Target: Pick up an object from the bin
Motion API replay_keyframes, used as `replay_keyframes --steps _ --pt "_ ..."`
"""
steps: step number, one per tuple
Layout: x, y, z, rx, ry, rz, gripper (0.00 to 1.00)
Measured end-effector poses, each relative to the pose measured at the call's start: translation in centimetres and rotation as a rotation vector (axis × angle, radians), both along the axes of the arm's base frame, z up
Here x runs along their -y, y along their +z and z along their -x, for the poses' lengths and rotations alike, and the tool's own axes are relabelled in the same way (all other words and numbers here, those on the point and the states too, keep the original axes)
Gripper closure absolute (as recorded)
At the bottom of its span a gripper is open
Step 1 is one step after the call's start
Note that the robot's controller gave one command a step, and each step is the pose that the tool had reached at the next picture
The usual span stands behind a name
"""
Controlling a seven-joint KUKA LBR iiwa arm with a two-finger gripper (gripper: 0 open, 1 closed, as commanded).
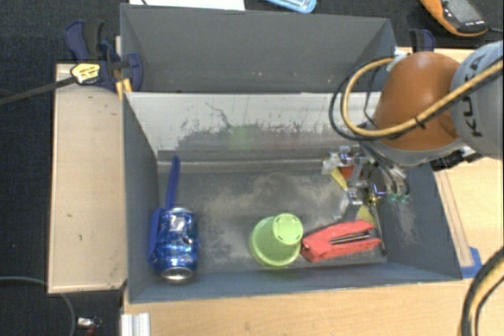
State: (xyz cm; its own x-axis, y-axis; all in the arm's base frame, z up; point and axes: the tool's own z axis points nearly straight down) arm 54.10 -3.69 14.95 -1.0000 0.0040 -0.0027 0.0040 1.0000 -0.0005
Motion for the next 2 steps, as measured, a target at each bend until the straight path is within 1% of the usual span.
replay_keyframes --steps 1,2 --pt "0.0 0.0 0.0 0.000 0.001 0.000 0.00" --pt "-1.5 -0.2 -2.0 0.004 0.071 0.001 0.00"
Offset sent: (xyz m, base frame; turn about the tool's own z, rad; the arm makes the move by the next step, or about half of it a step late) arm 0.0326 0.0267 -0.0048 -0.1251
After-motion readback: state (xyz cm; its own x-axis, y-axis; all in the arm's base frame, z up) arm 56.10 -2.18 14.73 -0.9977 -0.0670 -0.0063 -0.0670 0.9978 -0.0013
